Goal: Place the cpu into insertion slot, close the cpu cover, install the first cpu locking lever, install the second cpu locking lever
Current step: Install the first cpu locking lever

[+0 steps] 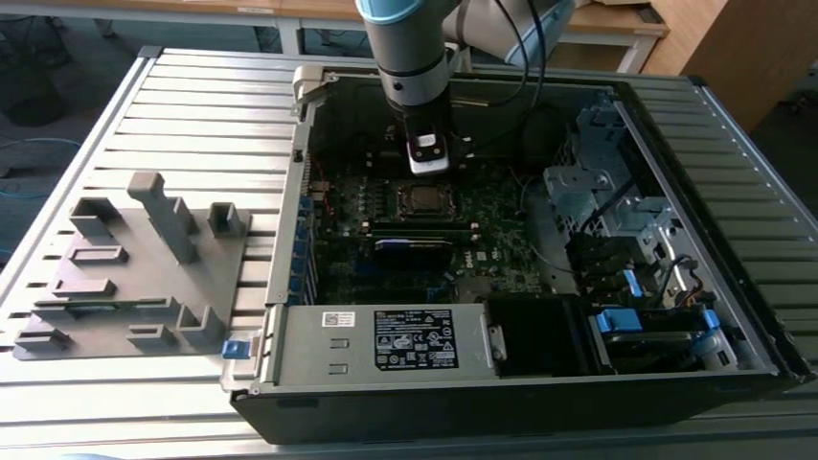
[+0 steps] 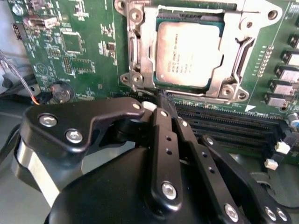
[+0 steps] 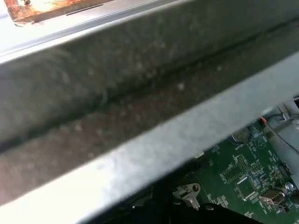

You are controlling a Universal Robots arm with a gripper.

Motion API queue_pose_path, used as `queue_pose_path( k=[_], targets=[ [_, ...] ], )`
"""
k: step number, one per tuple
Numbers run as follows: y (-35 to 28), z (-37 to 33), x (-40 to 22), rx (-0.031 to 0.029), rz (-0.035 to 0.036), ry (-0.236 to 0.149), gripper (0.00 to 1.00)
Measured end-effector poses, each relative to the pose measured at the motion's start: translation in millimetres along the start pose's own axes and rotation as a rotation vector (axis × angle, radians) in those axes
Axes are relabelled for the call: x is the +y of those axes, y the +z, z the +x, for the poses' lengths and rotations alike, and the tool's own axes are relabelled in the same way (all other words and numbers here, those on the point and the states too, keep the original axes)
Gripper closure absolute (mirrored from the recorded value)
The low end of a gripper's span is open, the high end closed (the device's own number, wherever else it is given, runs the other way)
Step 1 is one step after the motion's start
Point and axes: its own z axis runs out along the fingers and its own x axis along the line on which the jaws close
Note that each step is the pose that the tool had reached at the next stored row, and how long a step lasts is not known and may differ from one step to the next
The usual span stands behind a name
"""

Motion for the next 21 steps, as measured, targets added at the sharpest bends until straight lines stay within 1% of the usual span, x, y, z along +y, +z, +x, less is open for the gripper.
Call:
queue_pose_path(
  k=[3, 7, 10, 11, 15, 16, 18, 19, 20, 21],
  targets=[
    [-1.4, -0.3, 0.6, -0.0003, -0.0012, 0.0, 0.89],
    [-10.6, -2.0, 2.5, -0.0001, -0.0002, 0.0, 0.89],
    [-18.7, -3.4, 4.3, 0.0, -0.0001, 0.0, 0.89],
    [-19.8, -3.7, 4.6, 0.0, -0.0002, 0.0, 0.89],
    [-19.8, -3.7, 4.6, 0.0, -0.0004, 0.0, 0.89],
    [-19.8, -3.6, 4.6, -0.0022, -0.0014, 0.0, 0.89],
    [-19.0, -3.5, 4.4, -0.0153, -0.0085, -0.002, 0.89],
    [-18.4, -3.4, 4.3, -0.0208, -0.0116, -0.003, 0.89],
    [-17.8, -3.3, 4.1, -0.0245, -0.0136, -0.003, 0.89],
    [-17.4, -3.3, 4.0, -0.0263, -0.0145, -0.003, 0.89]
  ],
)
